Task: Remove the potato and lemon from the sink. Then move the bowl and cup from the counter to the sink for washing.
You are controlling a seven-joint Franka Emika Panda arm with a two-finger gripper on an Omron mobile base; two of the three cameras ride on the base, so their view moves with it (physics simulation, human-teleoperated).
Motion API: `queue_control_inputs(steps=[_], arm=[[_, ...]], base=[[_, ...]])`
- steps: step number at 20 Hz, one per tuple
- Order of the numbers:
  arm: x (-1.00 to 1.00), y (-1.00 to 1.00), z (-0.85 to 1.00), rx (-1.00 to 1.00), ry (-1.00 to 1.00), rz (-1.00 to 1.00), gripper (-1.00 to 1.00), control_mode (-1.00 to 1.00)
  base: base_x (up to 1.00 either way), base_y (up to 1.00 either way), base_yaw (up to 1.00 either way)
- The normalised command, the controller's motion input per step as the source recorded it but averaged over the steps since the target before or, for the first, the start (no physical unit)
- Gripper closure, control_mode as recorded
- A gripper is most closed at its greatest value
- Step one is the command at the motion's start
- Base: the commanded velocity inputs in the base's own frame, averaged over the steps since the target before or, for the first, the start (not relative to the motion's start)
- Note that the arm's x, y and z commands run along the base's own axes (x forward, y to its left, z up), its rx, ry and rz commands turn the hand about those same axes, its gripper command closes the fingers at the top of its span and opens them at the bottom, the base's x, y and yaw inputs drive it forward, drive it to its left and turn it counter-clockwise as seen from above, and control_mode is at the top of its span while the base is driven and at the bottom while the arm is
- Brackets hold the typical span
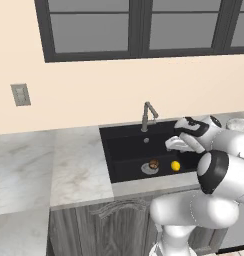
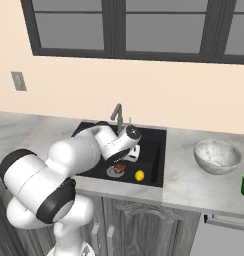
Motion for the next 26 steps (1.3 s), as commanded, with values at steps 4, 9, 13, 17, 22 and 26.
queue_control_inputs(steps=[4, 9, 13, 17, 22, 26], arm=[[0.1, -0.01, -0.11, 0.0, 0.0, -0.09, -1.0, -1.0], [0.12, -0.01, -0.09, 0.0, 0.0, -0.08, -1.0, -1.0], [0.09, 0.0, -0.09, 0.0, 0.0, -0.05, -1.0, -1.0], [0.1, 0.0, -0.08, 0.0, 0.0, -0.05, -1.0, -1.0], [0.09, -0.01, -0.1, 0.0, 0.0, -0.05, -1.0, -1.0], [0.11, -0.01, -0.1, 0.0, 0.0, -0.05, -1.0, -1.0]], base=[[0.0, 0.0, 0.0], [0.0, 0.0, 0.0], [0.0, 0.0, 0.0], [0.0, 0.0, 0.0], [0.0, 0.0, 0.0], [0.0, 0.0, 0.0]])
